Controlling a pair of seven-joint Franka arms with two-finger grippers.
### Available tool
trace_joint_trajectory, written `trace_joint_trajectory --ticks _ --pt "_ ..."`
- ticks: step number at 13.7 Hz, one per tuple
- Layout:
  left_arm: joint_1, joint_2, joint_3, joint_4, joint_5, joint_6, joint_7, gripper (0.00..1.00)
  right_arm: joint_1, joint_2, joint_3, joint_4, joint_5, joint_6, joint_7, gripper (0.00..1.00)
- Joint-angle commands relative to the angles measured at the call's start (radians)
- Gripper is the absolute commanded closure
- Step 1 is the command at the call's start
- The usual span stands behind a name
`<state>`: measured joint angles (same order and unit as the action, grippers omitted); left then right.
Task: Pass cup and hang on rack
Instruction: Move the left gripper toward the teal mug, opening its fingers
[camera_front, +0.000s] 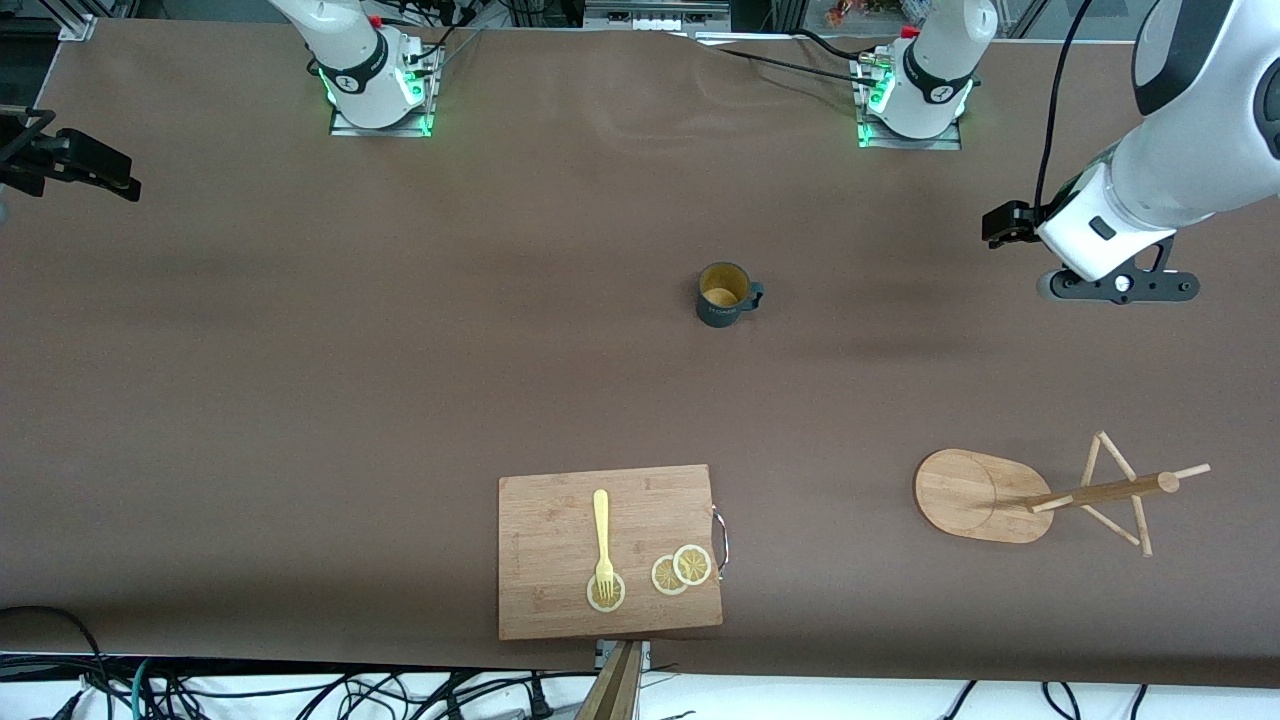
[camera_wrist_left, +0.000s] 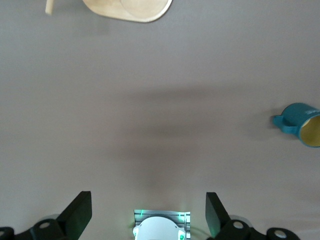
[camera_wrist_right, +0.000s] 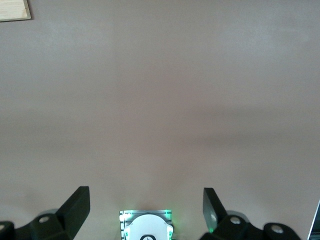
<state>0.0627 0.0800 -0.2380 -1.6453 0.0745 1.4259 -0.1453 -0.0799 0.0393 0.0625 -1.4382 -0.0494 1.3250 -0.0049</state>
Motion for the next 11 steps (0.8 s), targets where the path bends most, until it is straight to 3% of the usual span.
trace_joint_trajectory --ticks 1,4,6,8,11 --pt "0.041 -0.162 -0.004 -0.297 0.013 0.198 0.03 0.0 -0.012 -0.006 0.003 -0.002 0.02 0.003 -0.017 0.0" --pt "0.071 -0.247 -0.006 -0.546 -0.001 0.437 0.032 0.0 -0.012 -0.006 0.003 -0.002 0.02 0.008 -0.017 0.0" --pt "0.081 -0.253 -0.006 -0.664 -0.002 0.587 0.07 0.0 -0.012 -0.006 0.003 -0.002 0.022 0.011 -0.017 0.0" --pt "0.104 -0.244 -0.004 -0.741 -0.097 0.724 0.252 0.0 -0.012 -0.006 0.003 -0.002 0.022 0.013 -0.015 0.0" --pt "0.135 -0.209 -0.003 -0.777 -0.217 0.792 0.508 0.0 -0.012 -0.006 -0.009 -0.002 0.037 0.013 -0.015 0.0"
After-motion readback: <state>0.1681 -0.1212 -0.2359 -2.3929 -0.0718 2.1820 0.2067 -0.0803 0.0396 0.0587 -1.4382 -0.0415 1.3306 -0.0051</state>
